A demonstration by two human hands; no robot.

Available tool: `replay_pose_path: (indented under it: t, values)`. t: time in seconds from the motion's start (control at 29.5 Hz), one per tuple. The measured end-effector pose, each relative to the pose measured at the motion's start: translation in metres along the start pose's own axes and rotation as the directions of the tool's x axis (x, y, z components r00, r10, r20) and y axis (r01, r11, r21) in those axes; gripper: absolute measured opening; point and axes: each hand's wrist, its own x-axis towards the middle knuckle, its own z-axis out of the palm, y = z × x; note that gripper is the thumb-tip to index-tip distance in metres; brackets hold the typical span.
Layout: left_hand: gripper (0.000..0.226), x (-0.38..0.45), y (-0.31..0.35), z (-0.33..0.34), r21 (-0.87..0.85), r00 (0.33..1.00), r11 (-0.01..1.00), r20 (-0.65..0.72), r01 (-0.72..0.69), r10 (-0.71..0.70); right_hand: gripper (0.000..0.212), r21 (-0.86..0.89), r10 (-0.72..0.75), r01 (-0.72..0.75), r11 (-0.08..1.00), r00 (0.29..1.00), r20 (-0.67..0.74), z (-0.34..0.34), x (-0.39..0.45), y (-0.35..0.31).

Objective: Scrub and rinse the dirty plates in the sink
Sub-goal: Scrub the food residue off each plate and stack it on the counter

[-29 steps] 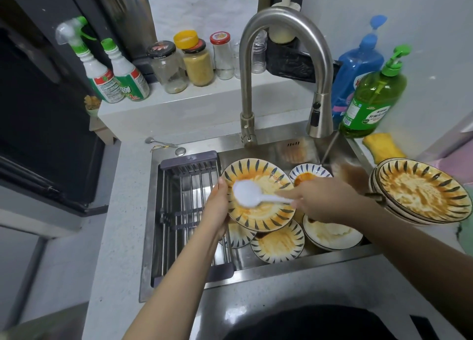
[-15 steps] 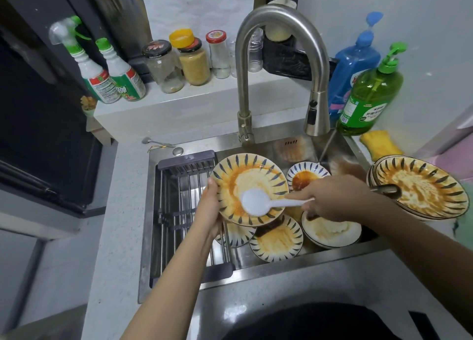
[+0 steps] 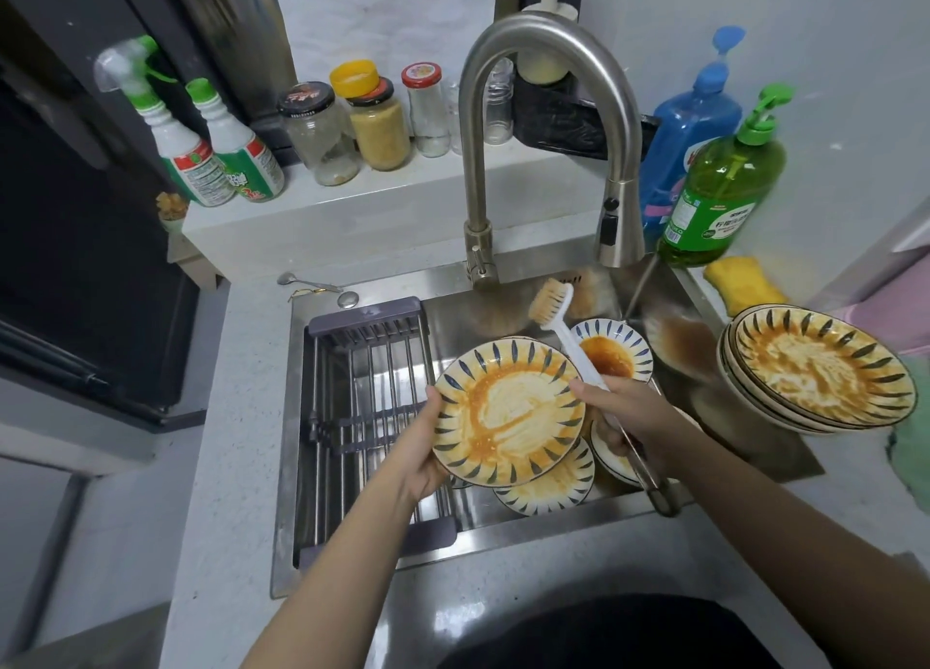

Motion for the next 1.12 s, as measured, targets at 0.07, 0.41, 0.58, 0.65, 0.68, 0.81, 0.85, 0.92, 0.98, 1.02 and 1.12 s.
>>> replay_pose_path:
  t: [0.07,0.41,0.58,0.65,0.68,0.81,0.85,0.92,0.98,1.02,1.12]
  values:
    - [0.063,-0.001,-0.007,0.005,0.015,1.0,1.0,0.024,0.02,-0.02,0.016,0.112,0.05,-0.053,0.992,0.998,0.028,-0.001,0.004,0.003]
    - [0.09,-0.011,-0.021,0.014,0.881,0.877,-0.172,0.464,-0.442,0.123,0.011,0.179,0.124,-0.095,0.979,0.979,-0.163,0.001,0.022,0.007]
    - [0.063,-0.007,-0.034,0.037,0.823,0.772,-0.319,0.558,-0.469,0.304,0.02,0.272,0.192,-0.146,0.951,0.97,-0.147,0.01,0.022,-0.003]
    - [0.047,-0.008,-0.027,0.039,0.851,0.763,-0.156,0.521,-0.502,0.383,0.029,0.215,0.137,-0.102,0.971,0.978,-0.154,0.011,0.016,-0.01]
    - [0.037,-0.008,-0.022,0.038,0.869,0.778,-0.071,0.472,-0.489,0.415,0.031,0.105,0.079,-0.06,0.993,0.978,-0.193,0.011,0.011,-0.013]
    - [0.037,-0.003,-0.011,0.031,0.853,0.913,0.401,0.188,-0.335,0.363,0.034,-0.626,-0.333,0.104,0.773,0.907,-0.259,0.001,-0.013,-0.011]
    - [0.044,-0.002,-0.009,0.028,0.796,0.937,0.531,0.123,-0.29,0.328,0.039,-0.751,-0.385,0.126,0.648,0.905,-0.181,-0.001,-0.018,-0.01]
    - [0.064,0.001,-0.003,0.022,0.679,0.959,0.692,0.07,-0.247,0.274,0.045,-0.912,-0.445,0.164,0.376,0.895,-0.023,0.001,-0.031,-0.006]
    - [0.071,0.004,0.001,0.018,0.588,0.966,0.769,0.093,-0.249,0.241,0.044,-0.965,-0.518,0.194,0.179,0.852,0.075,0.006,-0.042,-0.007]
    - [0.072,0.004,0.003,0.016,0.543,0.969,0.803,0.114,-0.247,0.221,0.044,-0.975,-0.523,0.182,0.127,0.847,0.09,0.005,-0.042,-0.011]
    - [0.072,0.003,0.007,0.012,0.435,0.971,0.871,0.172,-0.226,0.166,0.042,-0.987,-0.463,0.07,0.146,0.886,-0.005,-0.006,-0.035,-0.021]
